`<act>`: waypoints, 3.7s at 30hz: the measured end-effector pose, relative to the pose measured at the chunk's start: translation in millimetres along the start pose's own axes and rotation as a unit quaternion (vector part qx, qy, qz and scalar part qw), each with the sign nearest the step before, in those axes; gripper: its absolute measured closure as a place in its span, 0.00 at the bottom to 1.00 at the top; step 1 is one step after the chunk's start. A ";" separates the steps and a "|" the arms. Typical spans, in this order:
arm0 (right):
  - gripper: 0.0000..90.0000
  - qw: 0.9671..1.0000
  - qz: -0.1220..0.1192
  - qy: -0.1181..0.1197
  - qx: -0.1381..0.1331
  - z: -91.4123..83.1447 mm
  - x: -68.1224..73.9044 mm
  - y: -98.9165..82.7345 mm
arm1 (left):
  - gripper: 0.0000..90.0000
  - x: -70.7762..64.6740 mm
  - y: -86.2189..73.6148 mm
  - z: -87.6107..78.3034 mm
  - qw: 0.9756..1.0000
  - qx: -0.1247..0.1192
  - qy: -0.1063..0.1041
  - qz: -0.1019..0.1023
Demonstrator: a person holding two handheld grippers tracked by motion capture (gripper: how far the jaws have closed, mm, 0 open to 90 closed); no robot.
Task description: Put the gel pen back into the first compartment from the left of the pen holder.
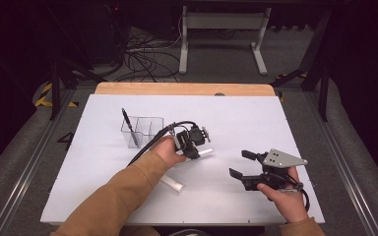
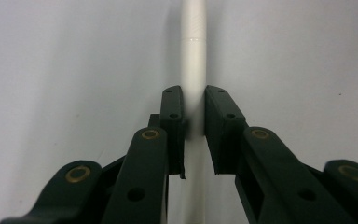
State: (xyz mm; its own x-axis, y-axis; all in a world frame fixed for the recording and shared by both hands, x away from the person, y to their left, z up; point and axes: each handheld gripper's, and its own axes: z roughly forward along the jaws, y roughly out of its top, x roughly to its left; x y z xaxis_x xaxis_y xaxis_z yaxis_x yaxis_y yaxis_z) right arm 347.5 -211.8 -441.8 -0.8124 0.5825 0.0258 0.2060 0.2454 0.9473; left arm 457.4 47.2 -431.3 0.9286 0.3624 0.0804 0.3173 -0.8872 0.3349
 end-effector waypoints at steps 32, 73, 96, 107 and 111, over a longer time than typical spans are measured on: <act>0.23 1.000 0.001 0.003 0.003 2.2 0.8 -0.6 | 0.87 0.0 -14.9 -72.0 0.984 -0.173 0.028 -0.019; 0.23 1.000 -0.004 0.000 0.005 3.8 1.8 -1.2 | 0.87 15.6 -78.4 -113.4 0.893 -0.432 0.072 -0.105; 0.23 1.000 -0.006 0.002 0.007 4.9 3.2 -1.3 | 0.87 34.4 -129.2 -118.9 0.857 -0.484 0.104 -0.142; 0.23 1.000 -0.007 0.002 0.008 5.8 3.4 -1.9 | 0.87 43.4 -144.0 -117.5 0.851 -0.484 0.128 -0.158; 0.23 1.000 -0.006 0.002 0.008 5.9 3.1 -2.2 | 0.87 47.2 -147.3 -116.5 0.849 -0.483 0.137 -0.162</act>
State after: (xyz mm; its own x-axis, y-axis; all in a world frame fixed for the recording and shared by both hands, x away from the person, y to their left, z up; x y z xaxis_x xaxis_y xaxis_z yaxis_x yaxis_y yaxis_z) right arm 347.7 -206.0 -445.6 -0.8169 0.5766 0.0153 0.2052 0.2656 0.9420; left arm 432.0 228.2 -367.4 0.7008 0.7134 0.0076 0.1190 -0.1274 0.9847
